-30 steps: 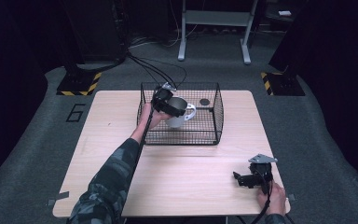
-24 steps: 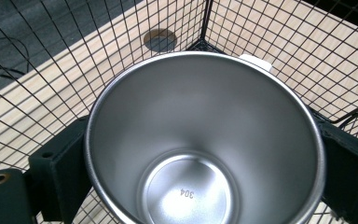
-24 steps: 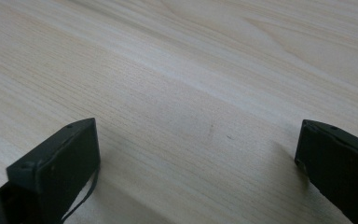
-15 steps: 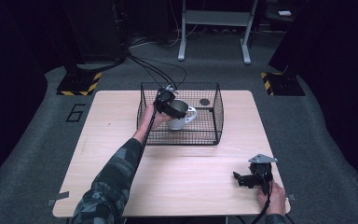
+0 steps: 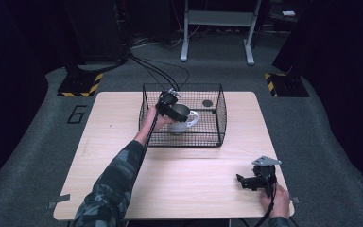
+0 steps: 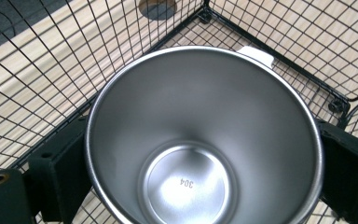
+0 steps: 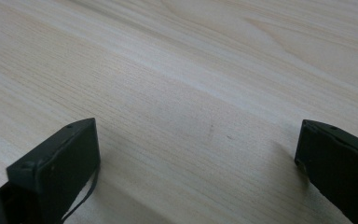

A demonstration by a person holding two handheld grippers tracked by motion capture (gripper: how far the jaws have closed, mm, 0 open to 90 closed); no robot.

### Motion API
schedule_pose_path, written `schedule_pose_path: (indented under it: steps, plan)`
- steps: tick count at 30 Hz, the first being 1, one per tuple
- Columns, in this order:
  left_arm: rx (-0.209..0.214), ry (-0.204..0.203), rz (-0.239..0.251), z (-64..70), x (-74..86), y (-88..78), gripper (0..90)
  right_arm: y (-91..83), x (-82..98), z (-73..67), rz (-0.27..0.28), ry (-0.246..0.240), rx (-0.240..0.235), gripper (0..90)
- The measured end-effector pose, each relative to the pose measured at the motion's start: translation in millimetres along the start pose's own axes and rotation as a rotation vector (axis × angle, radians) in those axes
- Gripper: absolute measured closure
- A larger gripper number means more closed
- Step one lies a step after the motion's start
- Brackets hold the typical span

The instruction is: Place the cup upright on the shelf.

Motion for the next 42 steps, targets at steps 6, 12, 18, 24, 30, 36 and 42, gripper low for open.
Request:
schedule_pose_path:
  steps: [6, 12, 18, 24, 30, 36, 42]
  plan:
    - [0.003, -0.001, -0.013, 0.5, 3.4, -2.2, 5.9, 0.1, 0.0, 0.0, 0.000, 0.000, 0.001, 0.0]
    - [0.015, -0.007, 0.011, 2.0, 4.0, -7.3, 4.0, -0.1, 0.1, 0.0, -0.001, -0.001, -0.001, 0.0]
    - [-0.011, 0.002, 0.047, 6.3, -1.9, -21.9, 2.4, -0.2, 0.5, 0.3, -0.003, -0.009, -0.002, 0.0]
    - [-0.017, 0.016, 0.080, 15.5, -5.7, -47.3, 2.5, -0.3, 0.5, 0.3, -0.004, -0.010, -0.002, 0.0]
    - [-0.020, 0.044, 0.112, 25.7, -3.5, -68.2, 3.0, -0.2, 0.4, 0.2, -0.003, -0.007, -0.002, 0.0]
    - [-0.013, 0.075, 0.152, 40.9, 6.8, -92.2, 4.0, -0.2, 0.4, 0.2, -0.003, -0.008, -0.001, 0.0]
    - [-0.009, 0.115, 0.149, 55.1, 22.5, -113.0, 3.7, -0.2, 0.4, 0.1, -0.003, -0.008, -0.002, 0.0]
Point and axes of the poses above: each handheld gripper's, and its own axes: y roughly forward along the jaws, x roughly out of its underside, z roughly to its right, the point moved 8 cm from there along y, roughly forward along the jaws, and after that the axes turned 4 degrees about -z, right-handed, at the moved point
